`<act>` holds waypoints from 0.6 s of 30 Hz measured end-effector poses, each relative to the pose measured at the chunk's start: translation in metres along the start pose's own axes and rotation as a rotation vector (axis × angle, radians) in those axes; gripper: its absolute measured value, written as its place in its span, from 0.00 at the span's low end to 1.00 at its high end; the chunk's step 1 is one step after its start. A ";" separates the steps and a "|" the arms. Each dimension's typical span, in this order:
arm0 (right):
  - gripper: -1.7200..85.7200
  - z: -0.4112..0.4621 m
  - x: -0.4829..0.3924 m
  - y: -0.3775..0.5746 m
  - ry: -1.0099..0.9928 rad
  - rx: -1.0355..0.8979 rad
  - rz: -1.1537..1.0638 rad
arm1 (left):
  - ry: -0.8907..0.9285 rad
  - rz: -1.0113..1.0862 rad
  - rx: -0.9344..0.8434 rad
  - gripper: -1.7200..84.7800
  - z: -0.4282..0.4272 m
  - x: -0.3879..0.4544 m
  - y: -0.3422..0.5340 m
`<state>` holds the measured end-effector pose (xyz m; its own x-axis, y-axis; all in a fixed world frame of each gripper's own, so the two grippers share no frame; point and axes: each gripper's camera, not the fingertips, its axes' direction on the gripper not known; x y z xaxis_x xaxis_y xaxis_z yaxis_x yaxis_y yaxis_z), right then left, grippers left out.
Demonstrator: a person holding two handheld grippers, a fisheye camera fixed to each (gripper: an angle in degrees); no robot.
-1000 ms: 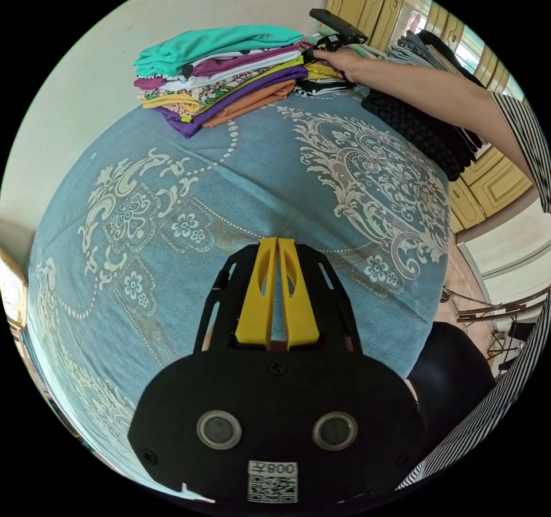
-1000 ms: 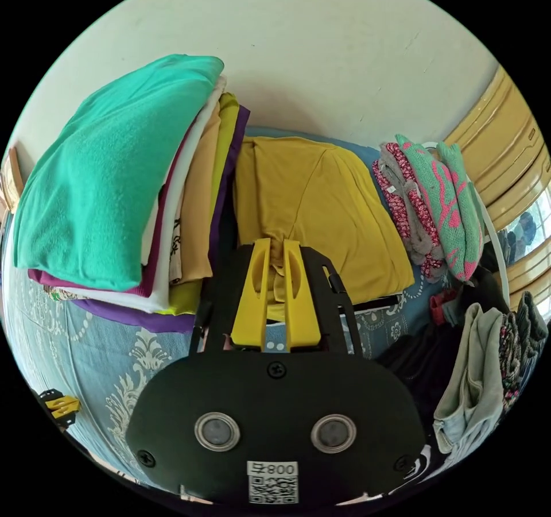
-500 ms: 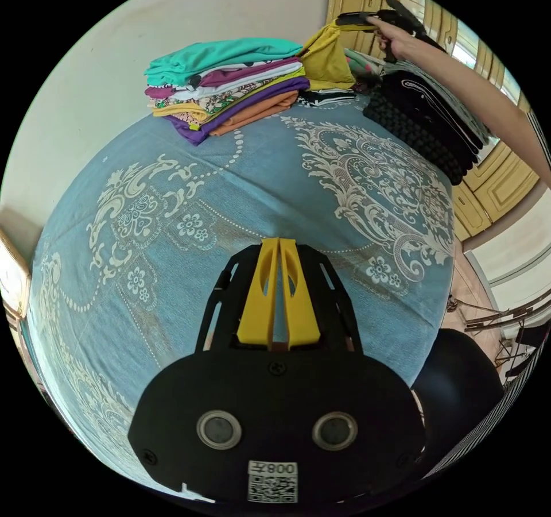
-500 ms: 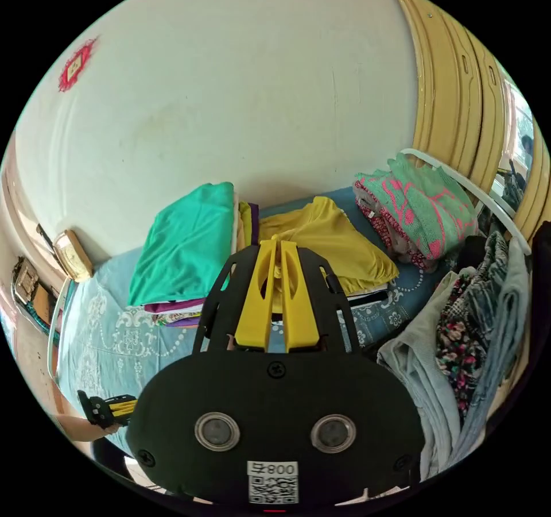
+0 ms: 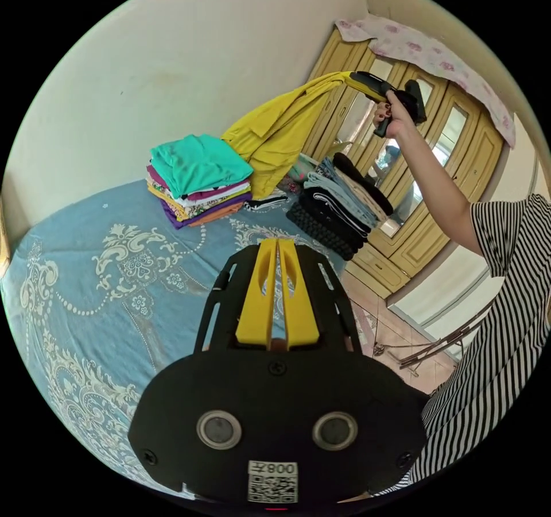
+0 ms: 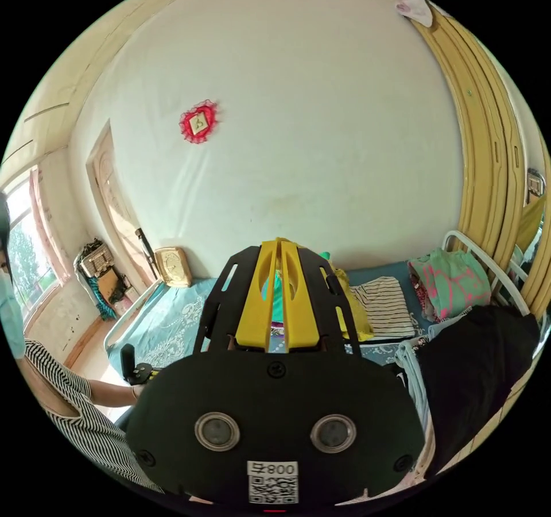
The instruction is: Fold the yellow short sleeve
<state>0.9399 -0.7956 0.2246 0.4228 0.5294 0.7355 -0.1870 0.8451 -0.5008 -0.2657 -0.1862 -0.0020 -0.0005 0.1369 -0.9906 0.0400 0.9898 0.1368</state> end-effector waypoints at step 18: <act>0.03 -0.140 -0.248 0.126 -0.351 0.002 -0.131 | 0.078 -0.017 0.193 0.14 -0.175 0.160 -0.037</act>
<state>0.9357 -0.8310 -0.0849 0.1140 0.4102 0.9048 -0.1531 0.9072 -0.3920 -0.4421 -0.1945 -0.1646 -0.0800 0.1305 -0.9882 0.2304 0.9670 0.1090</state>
